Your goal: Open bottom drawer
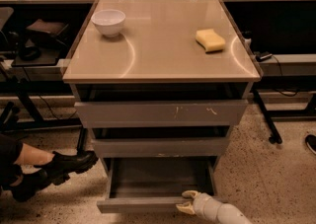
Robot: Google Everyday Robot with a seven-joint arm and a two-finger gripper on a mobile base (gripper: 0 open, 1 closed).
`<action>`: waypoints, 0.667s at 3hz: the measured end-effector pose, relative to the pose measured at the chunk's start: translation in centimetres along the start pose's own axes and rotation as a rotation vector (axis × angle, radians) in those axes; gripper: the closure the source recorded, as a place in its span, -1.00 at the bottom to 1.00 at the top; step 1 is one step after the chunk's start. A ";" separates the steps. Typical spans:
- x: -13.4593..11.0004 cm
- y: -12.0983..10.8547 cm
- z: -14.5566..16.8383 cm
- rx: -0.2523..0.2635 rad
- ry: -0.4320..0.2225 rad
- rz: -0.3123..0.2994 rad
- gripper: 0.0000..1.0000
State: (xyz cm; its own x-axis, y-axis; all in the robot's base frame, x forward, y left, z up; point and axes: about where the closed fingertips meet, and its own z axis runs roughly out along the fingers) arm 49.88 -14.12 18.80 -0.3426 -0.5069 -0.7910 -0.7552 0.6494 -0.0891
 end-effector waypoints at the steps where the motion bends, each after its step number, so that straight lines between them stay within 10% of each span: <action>1: 0.3 1.0 -0.8 -0.002 -0.011 -0.002 1.00; 2: 0.3 1.0 -0.8 -0.002 -0.011 -0.002 1.00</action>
Offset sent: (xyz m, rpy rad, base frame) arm -0.1702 -0.0619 -0.0719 0.1358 -0.0160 -0.0452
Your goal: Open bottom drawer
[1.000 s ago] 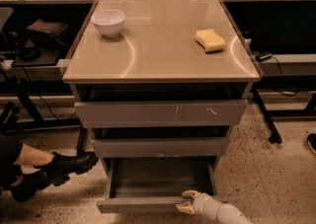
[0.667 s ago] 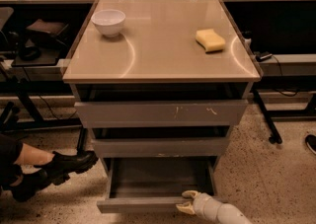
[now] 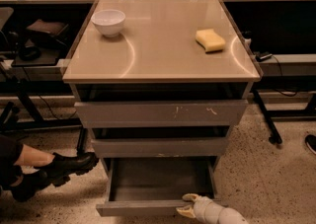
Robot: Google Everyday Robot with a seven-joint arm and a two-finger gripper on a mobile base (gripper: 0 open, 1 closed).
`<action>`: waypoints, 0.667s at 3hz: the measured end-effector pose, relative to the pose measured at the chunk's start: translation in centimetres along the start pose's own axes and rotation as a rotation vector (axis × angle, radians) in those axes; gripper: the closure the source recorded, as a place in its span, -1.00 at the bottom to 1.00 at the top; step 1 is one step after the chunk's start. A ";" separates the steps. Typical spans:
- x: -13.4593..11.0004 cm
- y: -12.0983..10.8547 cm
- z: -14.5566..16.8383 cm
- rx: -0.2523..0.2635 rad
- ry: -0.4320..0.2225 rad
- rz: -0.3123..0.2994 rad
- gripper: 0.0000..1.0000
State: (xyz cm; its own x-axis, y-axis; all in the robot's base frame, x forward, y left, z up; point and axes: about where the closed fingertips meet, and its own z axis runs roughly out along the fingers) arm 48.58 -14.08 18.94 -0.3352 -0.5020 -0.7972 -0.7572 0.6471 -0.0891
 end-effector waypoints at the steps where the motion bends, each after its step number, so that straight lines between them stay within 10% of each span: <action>1: 0.0 0.1 0.0 -0.005 -0.008 0.009 1.00; 2: -0.1 0.1 -0.1 -0.005 -0.008 0.009 1.00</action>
Offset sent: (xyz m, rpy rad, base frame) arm -0.0968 -0.0281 -0.0262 0.0781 -0.1273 0.0600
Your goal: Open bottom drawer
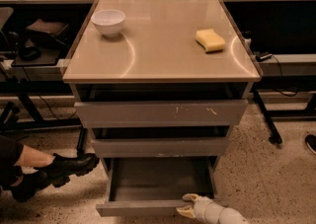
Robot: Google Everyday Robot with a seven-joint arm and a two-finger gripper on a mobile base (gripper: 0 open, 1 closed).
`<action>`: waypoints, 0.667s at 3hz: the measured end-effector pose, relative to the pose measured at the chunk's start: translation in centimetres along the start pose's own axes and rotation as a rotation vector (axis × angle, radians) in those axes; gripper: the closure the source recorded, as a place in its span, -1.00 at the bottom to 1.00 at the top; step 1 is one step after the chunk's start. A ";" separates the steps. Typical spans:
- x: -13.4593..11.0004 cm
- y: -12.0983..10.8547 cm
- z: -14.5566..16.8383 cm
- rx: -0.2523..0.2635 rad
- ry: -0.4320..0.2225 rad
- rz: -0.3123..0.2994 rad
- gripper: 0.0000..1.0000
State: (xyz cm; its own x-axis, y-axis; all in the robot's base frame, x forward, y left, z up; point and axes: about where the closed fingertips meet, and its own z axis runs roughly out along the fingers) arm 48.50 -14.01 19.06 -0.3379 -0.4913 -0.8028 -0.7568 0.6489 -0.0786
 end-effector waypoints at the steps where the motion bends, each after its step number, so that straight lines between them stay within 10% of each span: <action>1: 0.4 0.8 -0.9 0.004 -0.013 -0.004 1.00; 2: 0.5 1.1 -0.9 0.001 -0.014 -0.007 1.00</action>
Offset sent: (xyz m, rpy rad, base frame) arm -0.2265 -0.0795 -0.0540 -0.0750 -0.0324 -0.0001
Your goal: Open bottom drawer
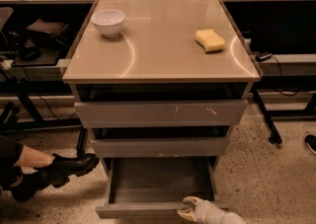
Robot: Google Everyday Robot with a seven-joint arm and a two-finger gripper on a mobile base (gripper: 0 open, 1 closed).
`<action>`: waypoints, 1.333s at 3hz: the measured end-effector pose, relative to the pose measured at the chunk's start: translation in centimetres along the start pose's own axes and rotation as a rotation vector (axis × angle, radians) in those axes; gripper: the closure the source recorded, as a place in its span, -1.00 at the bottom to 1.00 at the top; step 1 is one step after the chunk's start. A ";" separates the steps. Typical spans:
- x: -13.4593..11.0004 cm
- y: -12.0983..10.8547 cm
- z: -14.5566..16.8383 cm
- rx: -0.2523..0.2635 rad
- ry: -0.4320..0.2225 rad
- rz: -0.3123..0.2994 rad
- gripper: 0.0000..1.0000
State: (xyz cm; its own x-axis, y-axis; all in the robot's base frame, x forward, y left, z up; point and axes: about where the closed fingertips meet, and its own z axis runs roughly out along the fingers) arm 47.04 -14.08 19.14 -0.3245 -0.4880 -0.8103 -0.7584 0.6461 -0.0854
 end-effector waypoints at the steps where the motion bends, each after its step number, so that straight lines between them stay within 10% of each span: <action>1: 0.7 0.7 -0.7 -0.005 -0.011 0.006 1.00; 2: 0.4 0.7 -1.0 -0.005 -0.011 0.006 1.00; 4: 0.4 0.7 -1.0 -0.005 -0.011 0.006 0.15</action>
Offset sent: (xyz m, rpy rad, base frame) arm -0.1515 -0.0721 -0.0577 0.2347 0.0067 -0.0602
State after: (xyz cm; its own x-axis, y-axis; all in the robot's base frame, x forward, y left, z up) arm 45.83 -14.36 19.32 -0.3223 -0.4777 -0.8173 -0.7594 0.6459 -0.0780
